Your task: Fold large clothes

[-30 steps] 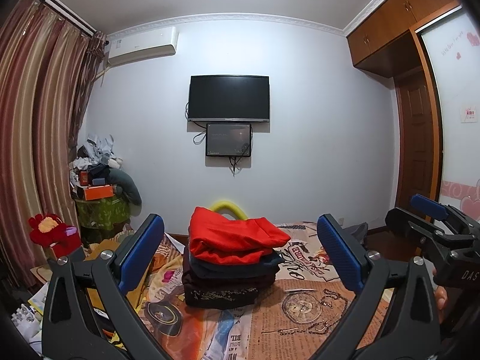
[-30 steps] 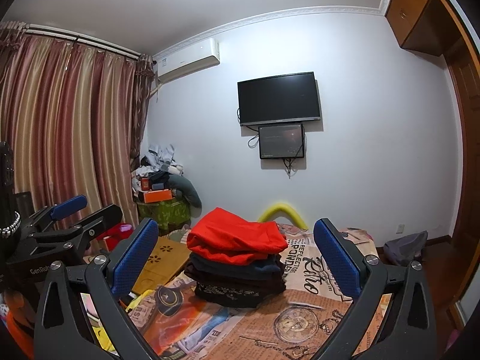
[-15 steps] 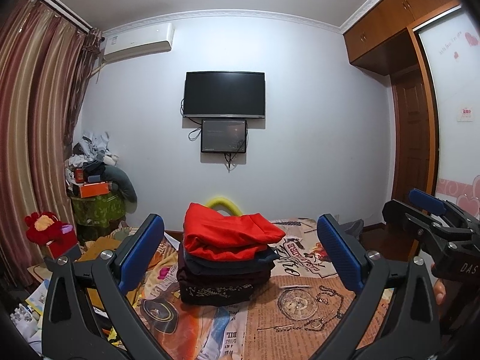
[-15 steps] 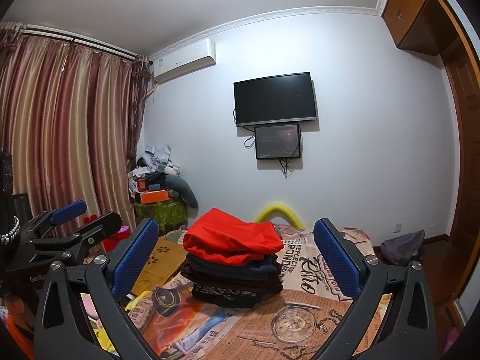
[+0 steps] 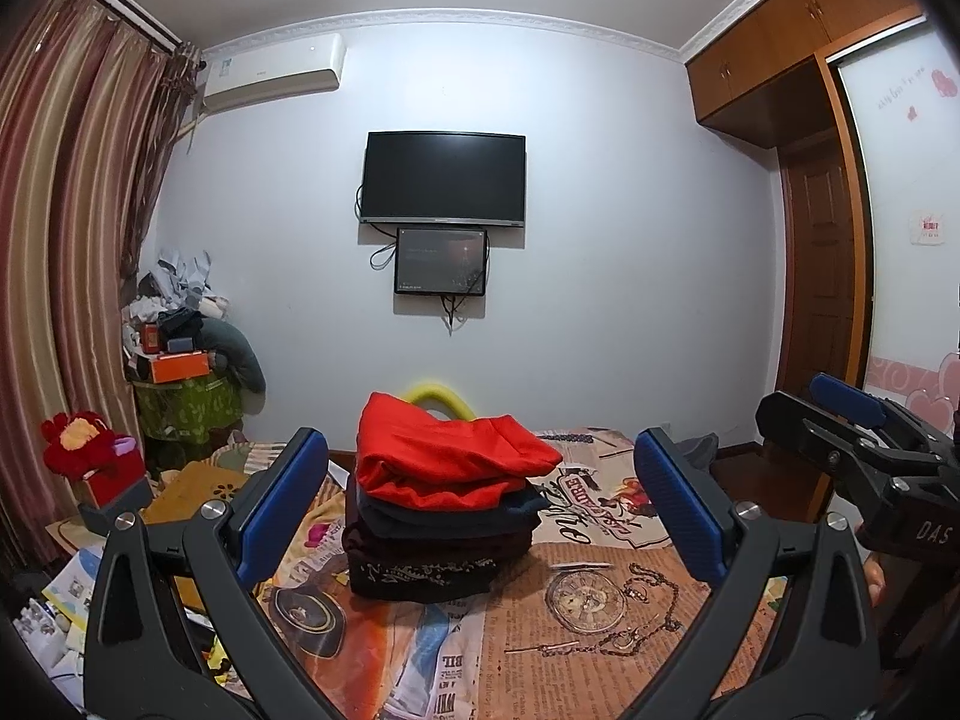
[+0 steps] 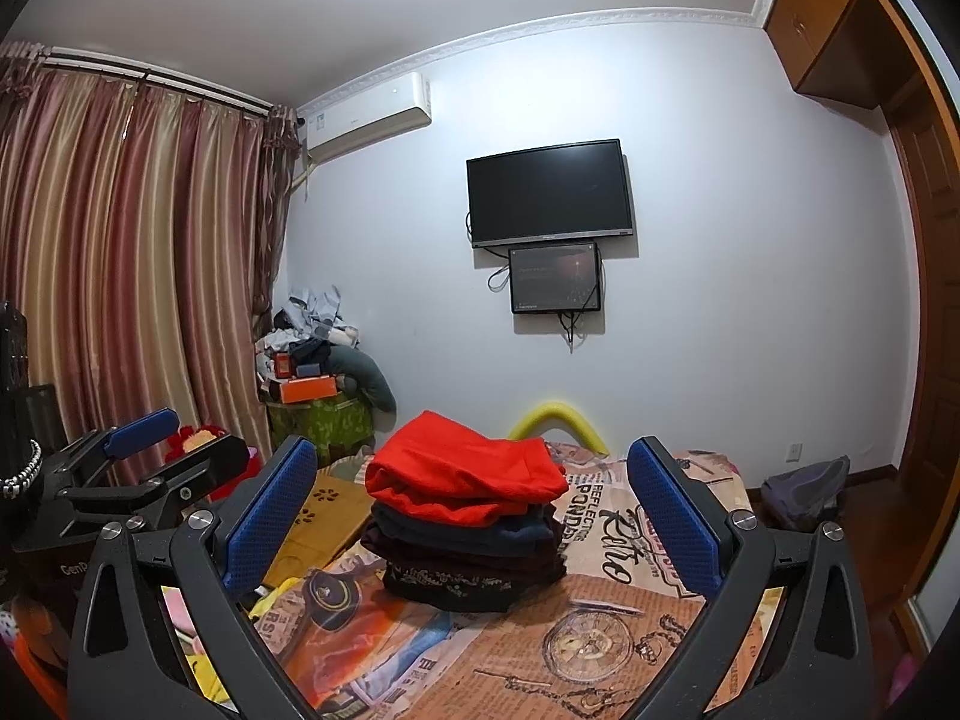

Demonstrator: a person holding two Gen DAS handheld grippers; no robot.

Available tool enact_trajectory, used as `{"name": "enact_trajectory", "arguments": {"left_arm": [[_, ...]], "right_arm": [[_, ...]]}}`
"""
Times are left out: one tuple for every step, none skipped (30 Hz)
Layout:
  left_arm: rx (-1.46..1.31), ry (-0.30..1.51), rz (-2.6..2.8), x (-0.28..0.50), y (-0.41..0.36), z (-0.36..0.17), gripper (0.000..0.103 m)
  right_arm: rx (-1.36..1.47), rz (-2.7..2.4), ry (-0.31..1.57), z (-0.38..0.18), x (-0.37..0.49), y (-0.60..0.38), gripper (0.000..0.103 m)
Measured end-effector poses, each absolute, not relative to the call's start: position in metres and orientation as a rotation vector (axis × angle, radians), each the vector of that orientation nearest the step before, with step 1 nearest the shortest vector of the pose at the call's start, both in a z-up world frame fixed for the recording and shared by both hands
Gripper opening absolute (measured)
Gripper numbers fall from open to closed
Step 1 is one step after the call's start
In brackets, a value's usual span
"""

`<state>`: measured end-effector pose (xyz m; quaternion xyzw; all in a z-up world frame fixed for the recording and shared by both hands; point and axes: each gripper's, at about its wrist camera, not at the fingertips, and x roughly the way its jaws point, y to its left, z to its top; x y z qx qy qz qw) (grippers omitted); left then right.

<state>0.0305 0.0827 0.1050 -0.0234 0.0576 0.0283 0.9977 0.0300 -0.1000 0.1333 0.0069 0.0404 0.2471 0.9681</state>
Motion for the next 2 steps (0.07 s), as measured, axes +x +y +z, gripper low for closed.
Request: {"name": "enact_trajectory", "arguments": {"left_arm": [[-0.049, 0.117, 0.057, 0.0305, 0.0834, 0.1042, 0.102], [-0.052, 0.120, 0.060, 0.0310, 0.0855, 0.1038, 0.102]], "right_arm": [[0.013, 0.500, 0.083, 0.1331, 0.0306, -0.0995, 0.103], [0.012, 0.499, 0.084, 0.1323, 0.0311, -0.0990, 0.103]]}}
